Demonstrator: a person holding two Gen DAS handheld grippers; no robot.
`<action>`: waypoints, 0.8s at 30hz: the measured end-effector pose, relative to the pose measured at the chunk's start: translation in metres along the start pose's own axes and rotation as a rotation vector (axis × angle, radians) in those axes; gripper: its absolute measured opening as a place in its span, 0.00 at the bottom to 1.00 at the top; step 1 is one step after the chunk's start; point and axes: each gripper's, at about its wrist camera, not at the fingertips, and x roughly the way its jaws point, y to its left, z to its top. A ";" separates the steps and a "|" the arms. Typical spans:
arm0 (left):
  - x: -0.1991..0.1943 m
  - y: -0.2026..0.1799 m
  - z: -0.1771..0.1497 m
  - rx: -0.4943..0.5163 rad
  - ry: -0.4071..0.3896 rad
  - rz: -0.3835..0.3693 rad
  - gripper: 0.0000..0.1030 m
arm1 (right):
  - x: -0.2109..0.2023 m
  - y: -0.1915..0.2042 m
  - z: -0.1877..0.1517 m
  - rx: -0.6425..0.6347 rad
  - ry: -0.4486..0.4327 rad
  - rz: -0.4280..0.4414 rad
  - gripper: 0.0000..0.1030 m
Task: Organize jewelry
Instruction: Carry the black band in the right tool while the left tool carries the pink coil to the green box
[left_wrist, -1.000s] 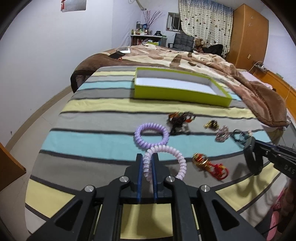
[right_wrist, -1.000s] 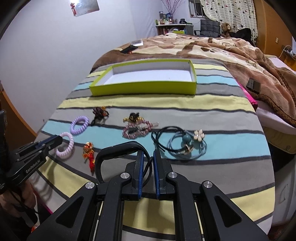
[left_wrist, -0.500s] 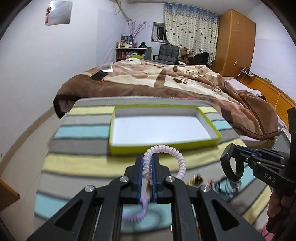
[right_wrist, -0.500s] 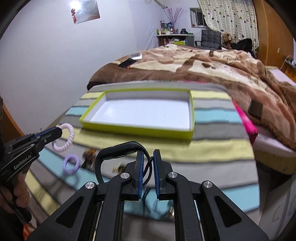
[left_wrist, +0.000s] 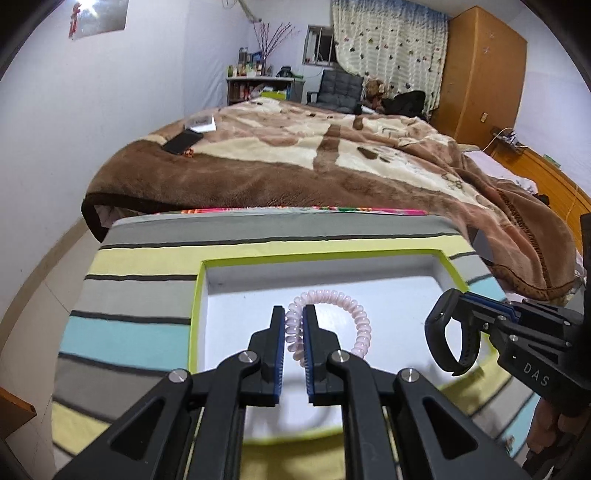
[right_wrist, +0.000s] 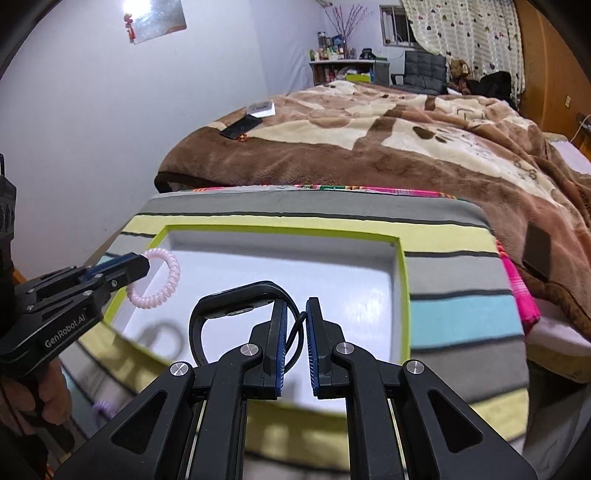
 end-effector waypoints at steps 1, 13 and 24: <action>0.006 0.000 0.002 0.006 0.005 0.006 0.09 | 0.008 -0.002 0.003 0.005 0.012 -0.004 0.10; 0.059 0.003 0.012 -0.003 0.083 0.029 0.10 | 0.062 -0.019 0.018 0.058 0.092 -0.043 0.10; 0.070 0.003 0.011 -0.016 0.110 0.025 0.20 | 0.074 -0.021 0.026 0.085 0.107 -0.027 0.16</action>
